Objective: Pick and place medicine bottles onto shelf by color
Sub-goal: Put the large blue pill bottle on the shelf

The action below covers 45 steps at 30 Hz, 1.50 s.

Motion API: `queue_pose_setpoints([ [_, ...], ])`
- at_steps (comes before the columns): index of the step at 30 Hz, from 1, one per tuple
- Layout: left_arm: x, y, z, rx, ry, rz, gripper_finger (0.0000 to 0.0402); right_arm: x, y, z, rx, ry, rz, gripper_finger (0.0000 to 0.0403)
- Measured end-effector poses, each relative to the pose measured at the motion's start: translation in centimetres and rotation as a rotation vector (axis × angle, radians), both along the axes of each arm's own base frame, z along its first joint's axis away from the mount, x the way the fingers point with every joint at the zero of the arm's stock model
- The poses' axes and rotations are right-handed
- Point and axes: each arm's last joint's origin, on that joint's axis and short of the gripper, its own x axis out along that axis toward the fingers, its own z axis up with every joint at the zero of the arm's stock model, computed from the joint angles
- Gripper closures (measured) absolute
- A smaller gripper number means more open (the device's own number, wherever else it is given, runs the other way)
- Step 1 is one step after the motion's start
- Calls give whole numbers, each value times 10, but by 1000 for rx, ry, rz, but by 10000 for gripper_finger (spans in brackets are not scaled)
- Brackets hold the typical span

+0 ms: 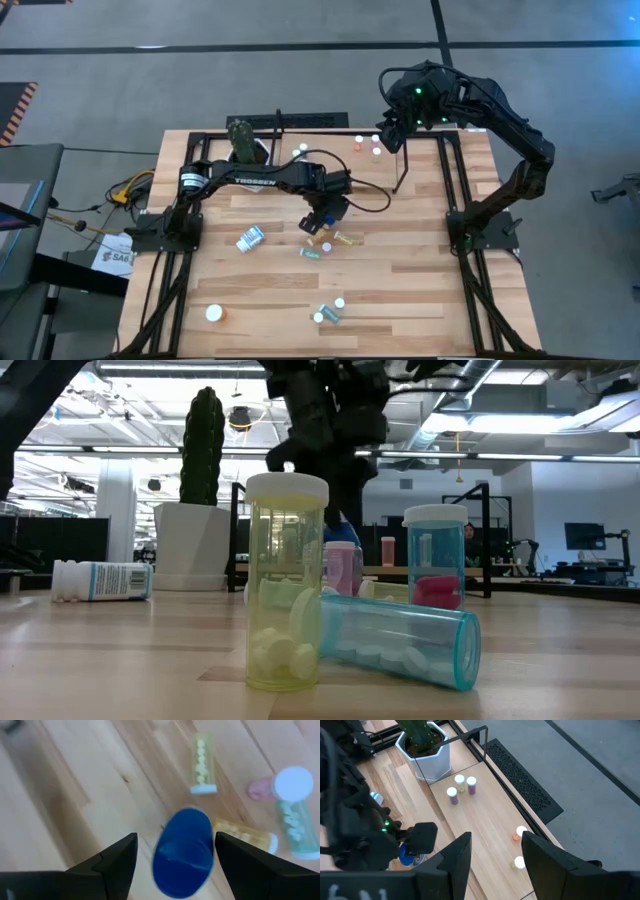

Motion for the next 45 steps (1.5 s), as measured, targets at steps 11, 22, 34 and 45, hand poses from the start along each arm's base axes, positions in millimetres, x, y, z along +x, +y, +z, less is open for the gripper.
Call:
queue_pose_setpoints([
  [11, -5, 4, -27, 40, 20, 14, 157, 0, 0, 0, 0, 0, 0, 207],
  [22, -5, 4, -27, 65, 20, 27, 244, 0, 0, 0, 0, 0, 0, 207],
  [34, 5, 13, 17, 143, -34, 62, 225, 0, 0, 0, 0, 0, 0, 207],
  [45, -2, 71, 40, 218, -77, 72, 232, 0, 0, 0, 0, 0, 0, 207],
])
